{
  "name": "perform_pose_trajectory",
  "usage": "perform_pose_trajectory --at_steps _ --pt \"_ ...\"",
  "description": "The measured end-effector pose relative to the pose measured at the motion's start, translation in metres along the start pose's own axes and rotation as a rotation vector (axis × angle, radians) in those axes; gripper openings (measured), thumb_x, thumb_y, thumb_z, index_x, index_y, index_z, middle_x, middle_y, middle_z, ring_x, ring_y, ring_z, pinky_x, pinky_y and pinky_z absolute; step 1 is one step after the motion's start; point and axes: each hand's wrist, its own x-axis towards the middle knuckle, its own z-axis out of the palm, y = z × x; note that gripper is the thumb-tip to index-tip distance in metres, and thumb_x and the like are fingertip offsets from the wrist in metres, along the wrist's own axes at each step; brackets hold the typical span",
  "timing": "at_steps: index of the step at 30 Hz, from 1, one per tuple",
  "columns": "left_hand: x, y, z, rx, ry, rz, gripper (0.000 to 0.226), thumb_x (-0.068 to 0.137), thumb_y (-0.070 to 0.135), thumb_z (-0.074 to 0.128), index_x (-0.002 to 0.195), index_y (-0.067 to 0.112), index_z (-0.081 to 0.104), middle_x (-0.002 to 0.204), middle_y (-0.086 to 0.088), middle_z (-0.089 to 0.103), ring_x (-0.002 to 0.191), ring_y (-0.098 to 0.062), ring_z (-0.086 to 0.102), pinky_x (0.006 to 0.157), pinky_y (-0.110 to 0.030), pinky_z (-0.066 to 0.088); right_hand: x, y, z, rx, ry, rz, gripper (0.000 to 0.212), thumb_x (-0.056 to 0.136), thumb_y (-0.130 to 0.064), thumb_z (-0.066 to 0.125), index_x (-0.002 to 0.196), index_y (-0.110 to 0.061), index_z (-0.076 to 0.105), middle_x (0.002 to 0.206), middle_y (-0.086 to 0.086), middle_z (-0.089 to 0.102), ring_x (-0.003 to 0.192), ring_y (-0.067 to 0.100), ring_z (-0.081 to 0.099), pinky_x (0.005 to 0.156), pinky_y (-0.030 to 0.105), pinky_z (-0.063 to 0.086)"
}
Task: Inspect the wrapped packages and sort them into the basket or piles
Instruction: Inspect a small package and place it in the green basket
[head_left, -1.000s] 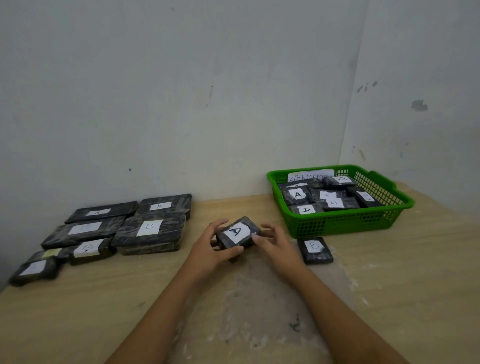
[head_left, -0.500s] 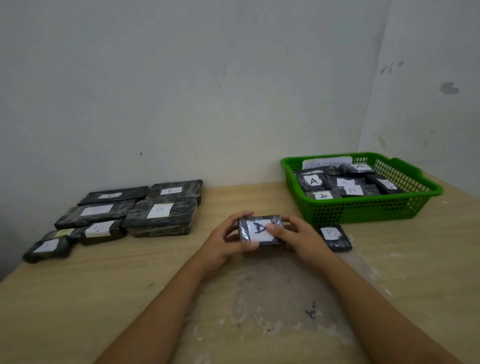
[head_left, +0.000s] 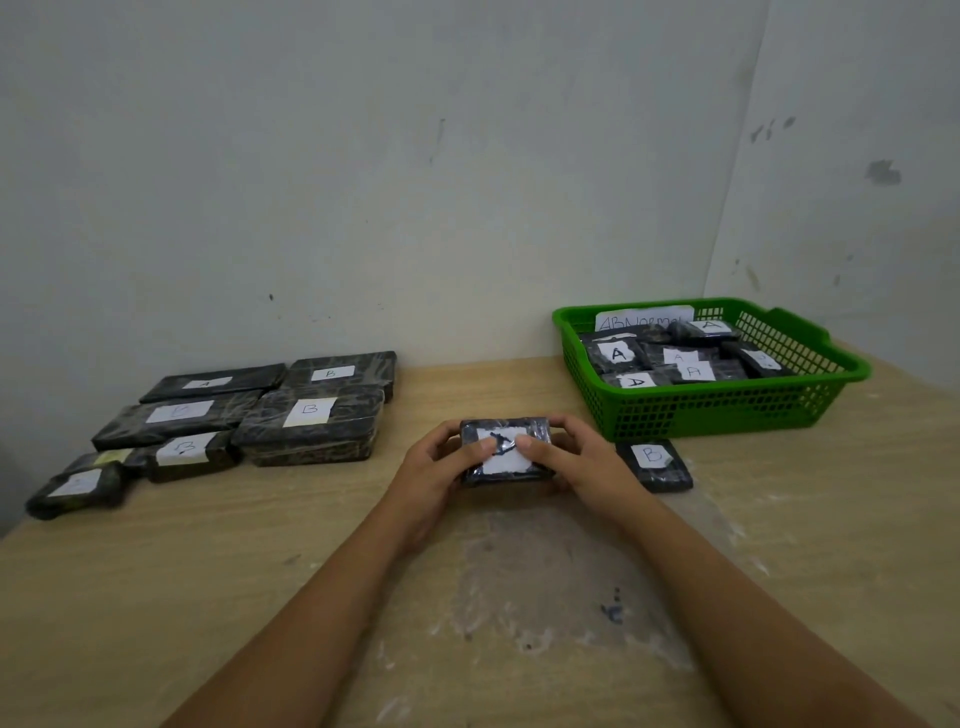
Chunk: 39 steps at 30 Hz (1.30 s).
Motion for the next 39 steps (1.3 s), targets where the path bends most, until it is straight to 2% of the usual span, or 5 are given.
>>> perform_pose_trajectory --at_steps 9,14,21,27,39 --pt "0.002 -0.001 0.002 -0.001 -0.014 0.027 0.048 0.079 0.023 0.078 0.125 0.010 0.067 0.120 -0.014 0.074 0.109 -0.028 0.072 0.085 -0.033 0.059 0.002 -0.003 -0.003 0.093 0.041 -0.015 0.032 0.089 -0.025 0.078 0.116 -0.013 0.067 0.109 0.012 0.076 0.100 0.030 0.074 0.087 0.048 0.060" --pt "0.003 -0.005 0.003 0.004 0.024 0.017 0.044 0.087 0.029 0.072 0.125 0.009 0.067 0.122 -0.017 0.072 0.106 -0.025 0.072 0.083 -0.032 0.058 0.004 -0.003 0.002 0.114 0.041 -0.006 0.032 0.091 -0.019 0.075 0.119 -0.007 0.065 0.115 0.018 0.073 0.094 0.023 0.072 0.076 0.029 0.061" --pt "0.003 -0.004 0.003 0.112 0.022 0.060 0.042 0.082 0.033 0.074 0.119 0.014 0.071 0.116 -0.011 0.074 0.109 -0.026 0.072 0.090 -0.036 0.059 0.003 -0.001 0.005 0.045 0.102 -0.014 0.036 0.090 -0.031 0.076 0.115 -0.007 0.065 0.108 0.015 0.072 0.093 0.020 0.072 0.074 0.025 0.059" --pt "0.002 -0.005 0.004 0.139 0.007 0.055 0.044 0.084 0.036 0.073 0.123 0.016 0.069 0.119 -0.010 0.073 0.112 -0.025 0.071 0.095 -0.039 0.058 0.007 -0.001 0.005 0.069 0.149 -0.035 0.029 0.086 -0.025 0.080 0.104 -0.006 0.068 0.096 0.012 0.075 0.084 0.018 0.073 0.073 0.029 0.060" --pt "0.002 -0.002 0.003 0.138 0.037 0.077 0.041 0.086 0.032 0.074 0.122 0.011 0.068 0.115 -0.012 0.074 0.107 -0.026 0.072 0.092 -0.038 0.059 0.002 0.005 0.008 -0.094 0.115 -0.123 0.050 0.079 -0.051 0.075 0.113 -0.016 0.065 0.104 0.003 0.075 0.096 0.016 0.073 0.085 0.031 0.060"
